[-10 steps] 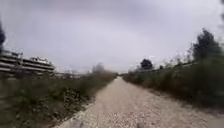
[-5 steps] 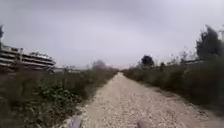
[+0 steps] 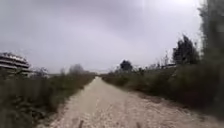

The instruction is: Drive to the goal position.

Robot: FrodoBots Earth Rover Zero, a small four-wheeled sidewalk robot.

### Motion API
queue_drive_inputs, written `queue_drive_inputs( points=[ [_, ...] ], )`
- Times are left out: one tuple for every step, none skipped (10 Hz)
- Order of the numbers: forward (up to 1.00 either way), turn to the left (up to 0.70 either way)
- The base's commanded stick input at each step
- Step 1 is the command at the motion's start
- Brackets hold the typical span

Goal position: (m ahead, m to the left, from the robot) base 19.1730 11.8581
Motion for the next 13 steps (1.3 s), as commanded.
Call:
queue_drive_inputs(
  points=[
    [0.85,0.0],
    [0.85,0.0],
    [0.85,0.0],
    [0.85,0.0],
    [0.85,0.0],
    [0.85,0.0],
    [0.85,0.0],
    [0.85,0.0],
    [0.85,0.0],
    [0.85,0.0],
    [0.85,0.0],
    [0.85,0.0],
    [0.85,0.0]
  ],
)
